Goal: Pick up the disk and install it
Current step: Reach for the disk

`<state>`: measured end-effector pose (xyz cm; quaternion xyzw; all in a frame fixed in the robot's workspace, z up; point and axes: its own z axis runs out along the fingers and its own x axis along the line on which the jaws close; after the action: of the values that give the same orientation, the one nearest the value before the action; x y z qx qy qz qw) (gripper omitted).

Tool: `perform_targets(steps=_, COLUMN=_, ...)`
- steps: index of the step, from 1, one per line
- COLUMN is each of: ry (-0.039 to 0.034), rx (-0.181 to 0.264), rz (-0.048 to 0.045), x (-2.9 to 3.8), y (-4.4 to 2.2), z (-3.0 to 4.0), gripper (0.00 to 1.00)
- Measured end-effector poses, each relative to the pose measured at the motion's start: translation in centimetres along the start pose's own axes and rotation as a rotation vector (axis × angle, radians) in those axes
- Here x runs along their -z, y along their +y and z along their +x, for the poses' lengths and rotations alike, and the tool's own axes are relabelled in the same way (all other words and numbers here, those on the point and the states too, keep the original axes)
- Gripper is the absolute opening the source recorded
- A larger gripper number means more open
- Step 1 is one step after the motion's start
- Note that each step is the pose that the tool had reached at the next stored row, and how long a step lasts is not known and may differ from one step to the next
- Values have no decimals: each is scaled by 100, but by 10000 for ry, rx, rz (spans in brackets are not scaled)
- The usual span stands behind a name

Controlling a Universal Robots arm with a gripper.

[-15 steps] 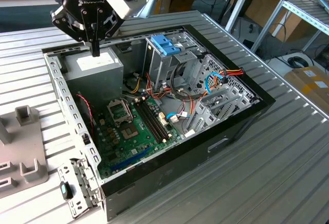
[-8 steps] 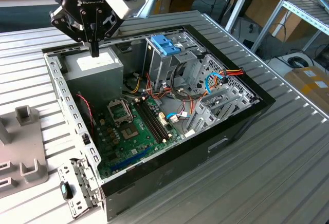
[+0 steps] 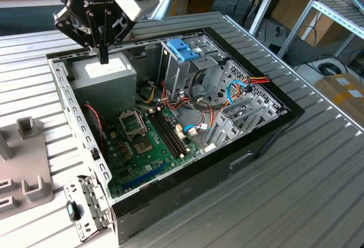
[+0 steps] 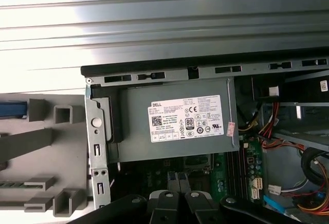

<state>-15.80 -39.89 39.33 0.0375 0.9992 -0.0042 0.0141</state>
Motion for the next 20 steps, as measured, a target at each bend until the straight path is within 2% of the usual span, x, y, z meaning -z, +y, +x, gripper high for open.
perform_targets(steps=20, ry=-10, rx=3, rz=133, x=1, y=-3, z=44, gripper=11)
